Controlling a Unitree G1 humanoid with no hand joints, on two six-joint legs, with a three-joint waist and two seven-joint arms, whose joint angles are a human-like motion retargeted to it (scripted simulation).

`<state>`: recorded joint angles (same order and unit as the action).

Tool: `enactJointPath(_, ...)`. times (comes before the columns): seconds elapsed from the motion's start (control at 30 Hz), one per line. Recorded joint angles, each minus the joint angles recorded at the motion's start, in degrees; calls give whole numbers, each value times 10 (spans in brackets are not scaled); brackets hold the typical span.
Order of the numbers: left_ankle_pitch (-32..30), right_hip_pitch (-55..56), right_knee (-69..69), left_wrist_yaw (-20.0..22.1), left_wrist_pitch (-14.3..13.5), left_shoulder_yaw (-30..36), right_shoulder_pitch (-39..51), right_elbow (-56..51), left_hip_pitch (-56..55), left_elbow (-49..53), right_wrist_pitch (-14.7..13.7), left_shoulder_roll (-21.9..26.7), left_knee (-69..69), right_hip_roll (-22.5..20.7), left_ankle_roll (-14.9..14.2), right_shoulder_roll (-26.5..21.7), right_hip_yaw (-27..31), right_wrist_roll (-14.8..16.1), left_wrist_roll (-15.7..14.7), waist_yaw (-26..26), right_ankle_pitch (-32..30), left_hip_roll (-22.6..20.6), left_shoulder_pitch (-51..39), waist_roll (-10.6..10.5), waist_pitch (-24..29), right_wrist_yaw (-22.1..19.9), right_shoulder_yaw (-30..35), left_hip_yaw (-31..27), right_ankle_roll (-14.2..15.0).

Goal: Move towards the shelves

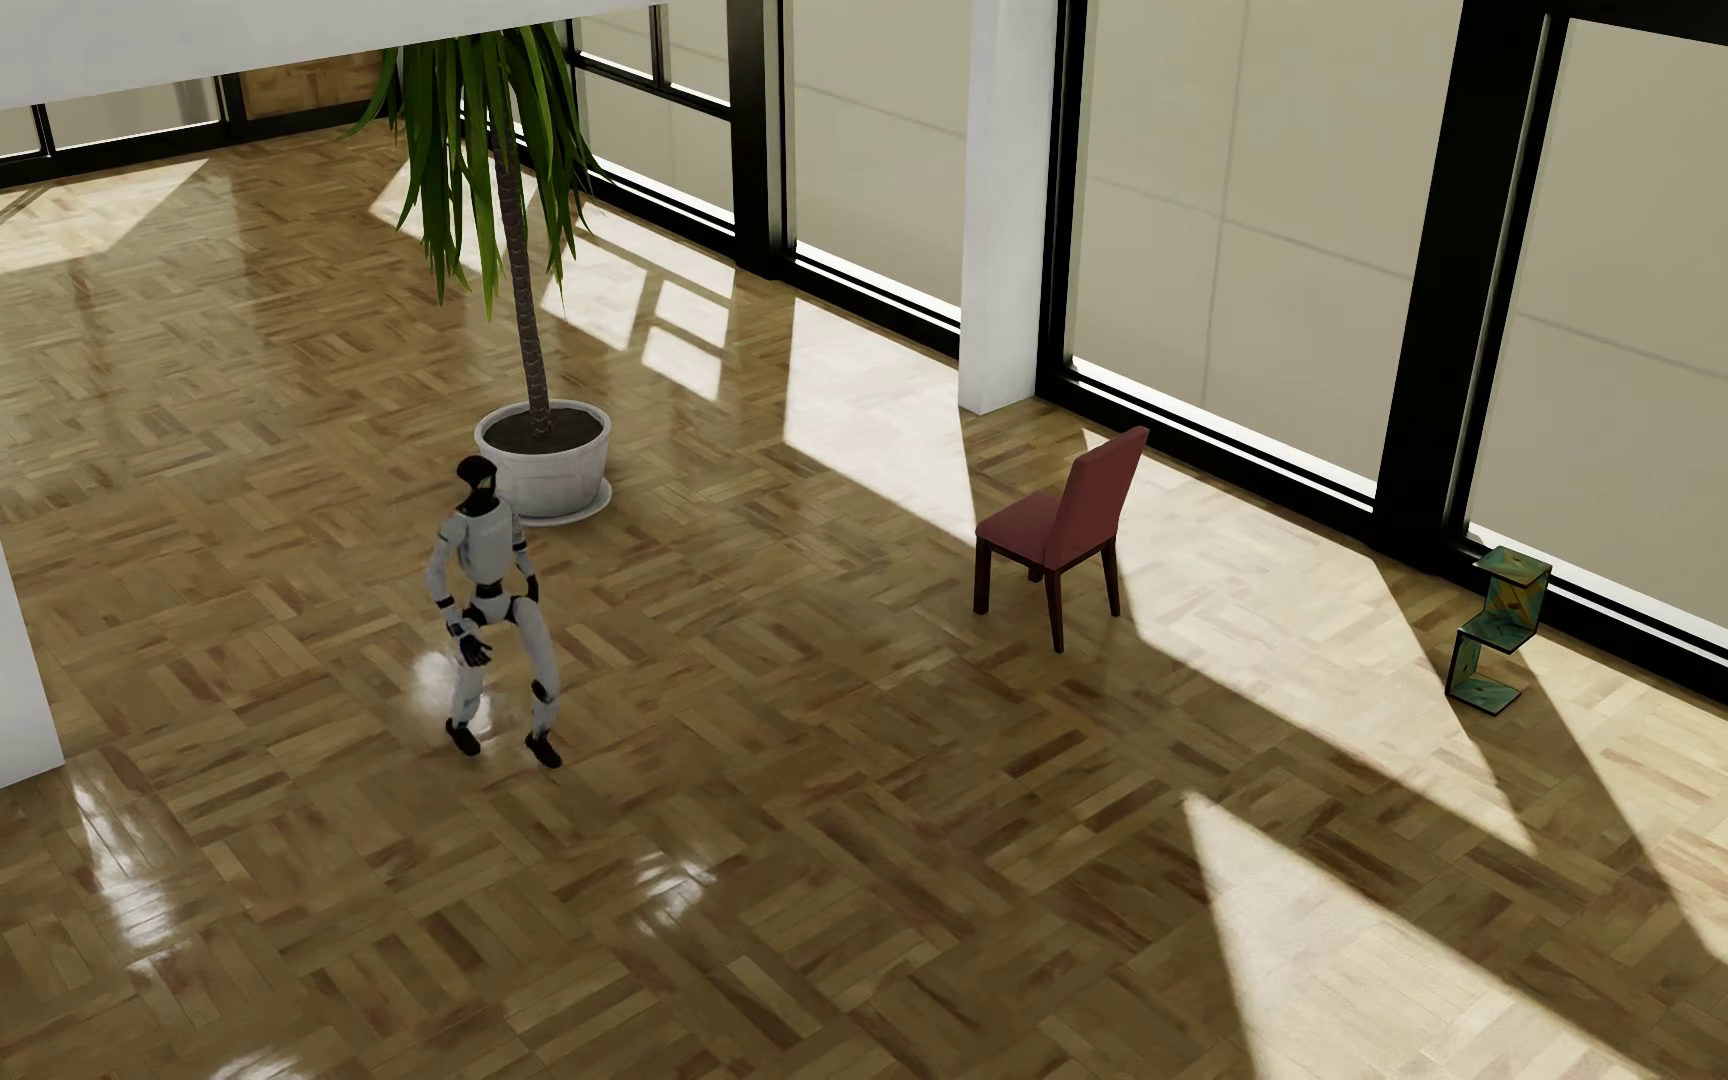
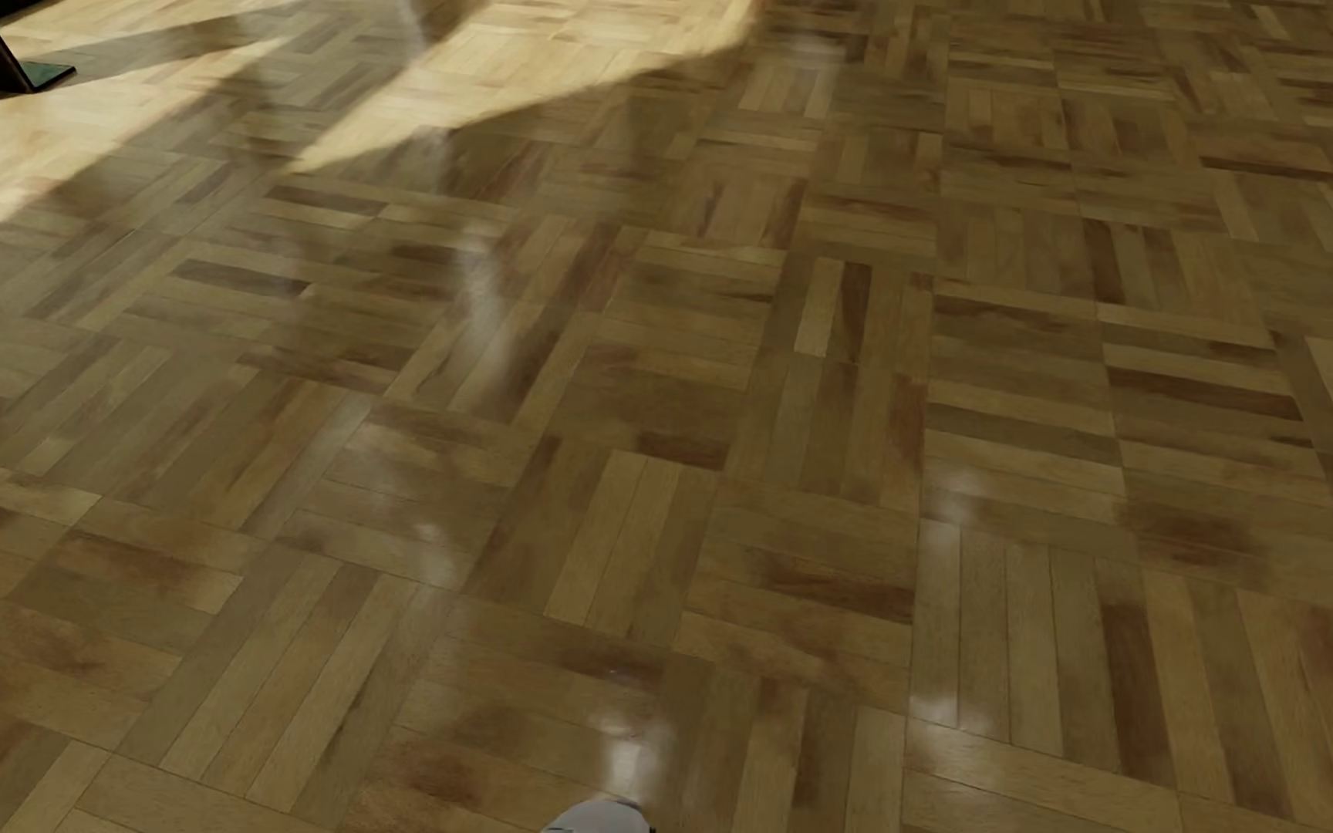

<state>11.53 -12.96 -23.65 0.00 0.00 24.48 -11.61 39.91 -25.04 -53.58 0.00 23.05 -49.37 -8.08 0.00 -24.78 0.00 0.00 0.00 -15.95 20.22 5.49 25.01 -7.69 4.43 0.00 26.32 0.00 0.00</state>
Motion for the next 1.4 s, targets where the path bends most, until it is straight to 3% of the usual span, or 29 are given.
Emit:
enactJointPath(0.03,1,-28,-9,0,0,-2,19,-20,-15,-15,0,3,116,1,0,-3,0,0,0,-17,33,10,9,-3,-11,0,-10,0,0)
enactJointPath(0.07,-60,-52,-9,0,0,3,34,-36,-18,-30,0,3,189,4,0,-6,0,0,0,-28,48,15,16,-6,-20,0,-26,0,0)
enactJointPath(0.1,-337,-64,1,0,0,1,47,-44,-36,-43,0,4,420,3,0,-6,0,0,0,-27,35,17,23,-11,-30,0,-37,0,0)
enactJointPath(0.13,-89,-86,-9,0,0,4,47,-51,-54,-60,0,3,195,12,0,-4,0,0,0,-22,-7,9,27,-13,-25,0,-48,0,0)
enactJointPath(0.17,27,-100,-55,0,0,15,35,-43,-62,-78,0,4,121,28,0,3,0,0,0,-18,-77,-4,25,-10,-20,0,-62,0,0)
enactJointPath(0.23,38,-33,-291,0,0,10,13,33,-64,-95,0,0,-17,77,0,25,0,0,0,3,-227,-45,12,2,-9,0,-59,0,0)
enactJointPath(0.27,62,42,-459,0,0,26,7,73,-29,-81,0,-2,-19,72,0,23,0,0,0,15,-231,-69,-8,-7,-3,0,-41,0,0)
enactJointPath(0.3,58,120,-590,0,0,33,3,107,19,-48,0,-5,9,73,0,19,0,0,0,36,-203,-98,-22,-13,1,0,-4,0,0)
enactJointPath(0.37,18,244,-638,0,0,12,-37,149,152,38,0,-14,94,51,0,21,0,0,0,106,-207,-117,-38,-39,3,0,28,0,0)
enactJointPath(0.43,-25,345,-467,0,0,-2,-77,159,258,101,0,-22,169,31,0,24,0,0,0,182,-297,-107,-61,-55,-1,0,57,0,0)
enactJointPath(0.5,-56,404,-221,0,0,-6,-115,155,349,162,0,-17,214,43,0,34,0,0,0,230,-366,-76,-87,-50,-5,0,58,0,0)
enactJointPath(0.53,-78,421,-116,0,0,-8,-129,145,393,197,0,-8,220,55,0,38,0,0,0,233,-294,-63,-97,-37,-10,0,63,0,0)
enactJointPath(0.6,-132,465,-22,0,0,-28,-129,154,425,259,0,6,213,82,0,49,0,0,0,258,-61,-23,-103,-24,-23,0,58,0,0)
enactJointPath(0.63,-184,476,-30,0,0,-36,-127,149,447,266,0,6,203,87,0,46,0,0,0,277,-45,3,-104,-25,-18,0,50,0,0)
enactJointPath(0.67,-244,494,-54,0,0,-39,-121,155,461,251,0,-1,188,78,0,41,0,0,0,280,-114,18,-99,-30,-24,0,49,0,0)
enactJointPath(0.73,-410,532,-154,0,0,-39,-100,172,414,179,0,-19,69,31,0,34,0,0,0,251,-317,41,-77,-47,-51,0,43,0,0)
enactJointPath(0.77,-390,506,-208,0,0,-28,-82,177,366,134,0,-25,-45,4,0,27,0,0,0,233,-317,45,-75,-56,-35,0,43,0,0)
enactJointPath(0.83,-110,366,-177,0,0,11,-34,173,236,63,0,-26,-261,-36,0,17,0,0,0,191,-274,29,-82,-48,-2,0,29,0,0)
enactJointPath(0.87,-7,295,-141,0,0,18,-11,164,163,46,0,-21,-297,-36,0,12,0,0,0,159,-234,14,-71,-32,-2,0,32,0,0)
enactJointPath(0.9,46,199,-97,0,0,30,-5,114,128,33,0,-12,-265,-26,0,-5,0,0,0,123,-190,1,-59,-17,16,0,36,0,0)
enactJointPath(0.97,55,70,-24,0,0,15,31,75,38,13,0,3,-117,-5,0,-13,0,0,0,56,-98,-1,-31,6,17,0,0,0,0)
enactJointPath(1.03,14,-15,11,0,0,-1,84,34,-13,-7,0,11,108,11,0,-23,0,0,0,6,-17,14,-19,14,9,0,-23,0,0)
enactJointPath(1.1,25,-70,4,0,0,-17,125,4,-53,-25,0,15,222,25,0,-32,0,0,0,-28,6,39,-6,14,-4,0,-41,0,0)
enactJointPath(1.17,15,-117,-51,0,0,-19,120,-22,-73,-47,0,16,126,68,0,-23,0,0,0,-62,-57,41,6,29,2,0,-63,0,0)
enactJointPath(1.23,-36,-68,-234,0,0,-4,84,-6,-85,-89,0,11,-2,95,0,10,0,0,0,-46,-262,7,6,60,-14,0,-67,0,0)
enactJointPath(1.27,-12,-23,-371,0,0,-11,61,1,-32,-86,0,7,-13,101,0,15,0,0,0,-23,-343,-31,-1,69,6,0,-60,0,0)
enactJointPath(1.33,21,109,-569,0,0,-18,45,57,76,-47,0,-8,24,78,0,33,0,0,0,32,-259,-61,-15,65,22,0,4,0,0)
enactJointPath(1.37,22,179,-574,0,0,-31,15,81,134,-9,0,-19,64,46,0,50,0,0,0,68,-240,-52,-20,46,17,0,-21,0,0)
enactJointPath(1.4,22,232,-514,0,0,-43,-11,102,198,35,0,-23,110,33,0,52,0,0,0,108,-261,-54,-25,37,20,0,-2,0,0)
